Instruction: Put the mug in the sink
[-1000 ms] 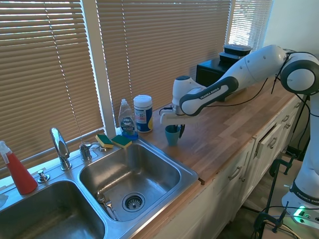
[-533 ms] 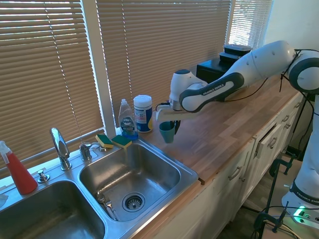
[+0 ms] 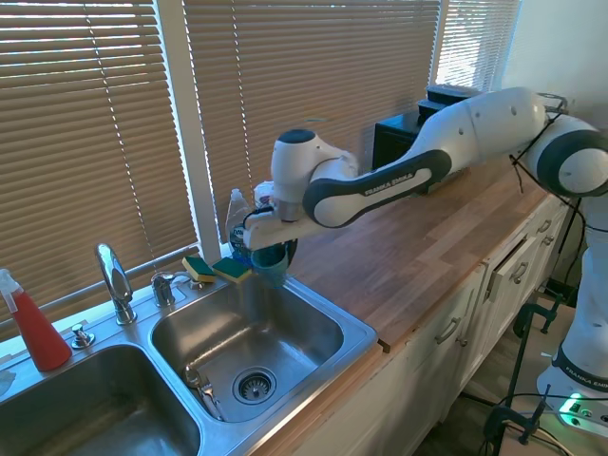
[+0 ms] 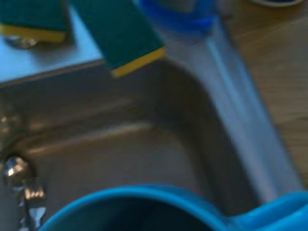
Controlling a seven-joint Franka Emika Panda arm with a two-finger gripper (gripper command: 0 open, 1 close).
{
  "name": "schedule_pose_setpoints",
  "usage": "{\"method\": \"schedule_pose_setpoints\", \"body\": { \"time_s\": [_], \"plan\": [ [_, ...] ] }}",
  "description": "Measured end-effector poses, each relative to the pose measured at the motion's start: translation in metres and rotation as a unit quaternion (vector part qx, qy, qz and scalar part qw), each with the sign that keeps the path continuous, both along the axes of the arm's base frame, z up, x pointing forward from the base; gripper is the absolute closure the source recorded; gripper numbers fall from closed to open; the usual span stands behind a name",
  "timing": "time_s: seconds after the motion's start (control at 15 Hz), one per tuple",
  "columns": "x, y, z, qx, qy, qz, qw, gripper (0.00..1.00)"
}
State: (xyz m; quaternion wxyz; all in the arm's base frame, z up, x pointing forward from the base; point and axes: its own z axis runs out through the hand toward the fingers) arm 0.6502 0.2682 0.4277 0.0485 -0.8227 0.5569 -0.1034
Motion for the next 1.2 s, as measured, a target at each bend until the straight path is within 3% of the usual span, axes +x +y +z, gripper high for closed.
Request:
{"method": "schedule_pose_setpoints", "body": {
  "time_s": [0.33, 0.6, 1.2],
  "plan": [
    [0.043, 0.041, -0.067, 0.011, 0.017, 0.054, 0.9983, 1.0],
    [0.068, 0.05, -0.127, 0.015, 0.027, 0.054, 0.9981, 1.0],
    [0.086, 0.035, -0.221, 0.0, 0.053, 0.034, 0.998, 1.0]
  ]
}}
